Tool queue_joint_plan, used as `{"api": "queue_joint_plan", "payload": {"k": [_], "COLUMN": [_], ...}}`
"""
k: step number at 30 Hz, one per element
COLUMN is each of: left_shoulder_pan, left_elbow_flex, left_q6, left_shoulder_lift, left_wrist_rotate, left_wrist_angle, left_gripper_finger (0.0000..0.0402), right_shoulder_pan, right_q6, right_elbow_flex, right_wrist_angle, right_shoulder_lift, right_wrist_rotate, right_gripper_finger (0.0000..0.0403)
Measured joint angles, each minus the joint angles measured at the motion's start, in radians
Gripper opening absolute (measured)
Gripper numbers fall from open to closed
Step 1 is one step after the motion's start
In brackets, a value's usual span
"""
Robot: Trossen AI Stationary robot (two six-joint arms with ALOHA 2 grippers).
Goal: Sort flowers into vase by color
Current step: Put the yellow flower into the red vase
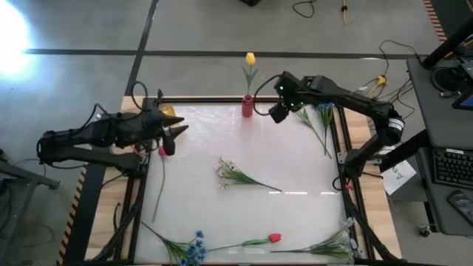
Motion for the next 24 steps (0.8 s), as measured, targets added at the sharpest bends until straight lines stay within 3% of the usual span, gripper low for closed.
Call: {"api": "queue_joint_plan", "payload": {"k": [6,12,24], "left_shoulder_pan": [-0.001,-0.001,-0.001], "left_elbow_flex": [-0.034,-0.061,-0.061], "left_q6": [-0.03,-0.083,-0.101], "left_shoulder_lift": [0.014,0.014,0.087], "left_wrist_rotate": [0.001,0.001,0.002], "left_wrist_angle": [0.0,0.0,0.029], "left_gripper_finger": [0.0141,0.0142,0.0141], "right_shoulder_pan": [-0.085,-0.232,-0.398], "right_q6": [-0.008,-0.034,-0.13], "right_elbow_flex": [-0.212,-0.376,-0.361], "right_wrist_angle": [0.112,0.329,0.353], "right_shoulder_lift": [0.003,0.023,0.238], "right_wrist_rotate": [0.013,0.021,-0.006], "right_gripper_finger": [0.0186,0.0196,0.0203]}}
